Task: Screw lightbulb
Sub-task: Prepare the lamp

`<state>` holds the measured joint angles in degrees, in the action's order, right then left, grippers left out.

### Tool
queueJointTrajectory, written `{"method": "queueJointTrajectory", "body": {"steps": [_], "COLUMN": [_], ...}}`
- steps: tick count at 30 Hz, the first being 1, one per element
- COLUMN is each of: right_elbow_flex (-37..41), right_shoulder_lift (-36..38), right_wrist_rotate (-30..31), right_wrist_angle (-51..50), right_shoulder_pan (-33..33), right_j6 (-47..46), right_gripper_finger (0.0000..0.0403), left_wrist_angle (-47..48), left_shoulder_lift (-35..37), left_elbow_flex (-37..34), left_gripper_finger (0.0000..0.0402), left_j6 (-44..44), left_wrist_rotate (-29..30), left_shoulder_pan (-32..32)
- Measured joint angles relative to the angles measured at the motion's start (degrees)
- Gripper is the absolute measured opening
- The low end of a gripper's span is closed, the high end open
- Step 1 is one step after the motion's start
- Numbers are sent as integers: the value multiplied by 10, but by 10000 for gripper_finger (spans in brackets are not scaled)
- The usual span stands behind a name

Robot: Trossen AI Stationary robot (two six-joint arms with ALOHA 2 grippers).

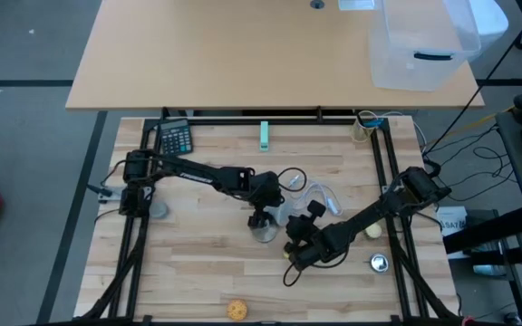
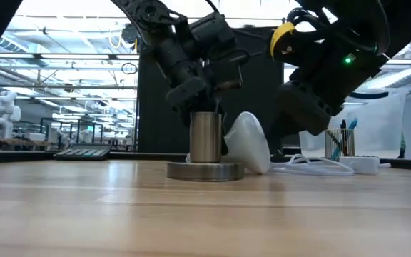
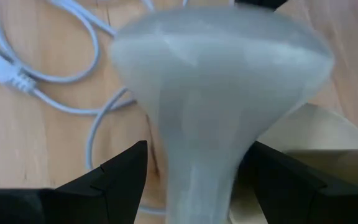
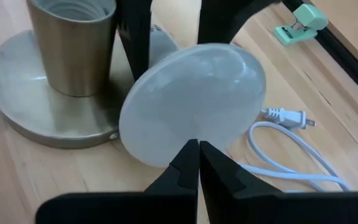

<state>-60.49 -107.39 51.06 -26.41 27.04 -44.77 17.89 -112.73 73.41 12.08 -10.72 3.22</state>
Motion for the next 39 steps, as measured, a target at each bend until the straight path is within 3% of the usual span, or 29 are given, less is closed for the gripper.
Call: {"method": "queueJointTrajectory", "body": {"steps": [7,18,30,39], "right_elbow_flex": [0,0,0,-20], "right_shoulder_lift": [0,0,0,3], "right_wrist_rotate": [-1,0,1,50], "right_wrist_angle": [5,2,2,-10], "right_shoulder_pan": [-1,0,2,15], "right_j6": [5,9,14,51], "right_gripper_finger": [0,0,0,0], "left_wrist_angle": [-21,-17,-20,-26], "left_shoulder_lift": [-8,-8,-7,-7], "left_elbow_flex": [0,0,-1,-1], "left_gripper_finger": [262,186,180,179], "left_j6": [3,23,35,41], "left_wrist_rotate": [-2,4,10,13], "left_shoulder_pan": [-1,-1,-1,-2]}}
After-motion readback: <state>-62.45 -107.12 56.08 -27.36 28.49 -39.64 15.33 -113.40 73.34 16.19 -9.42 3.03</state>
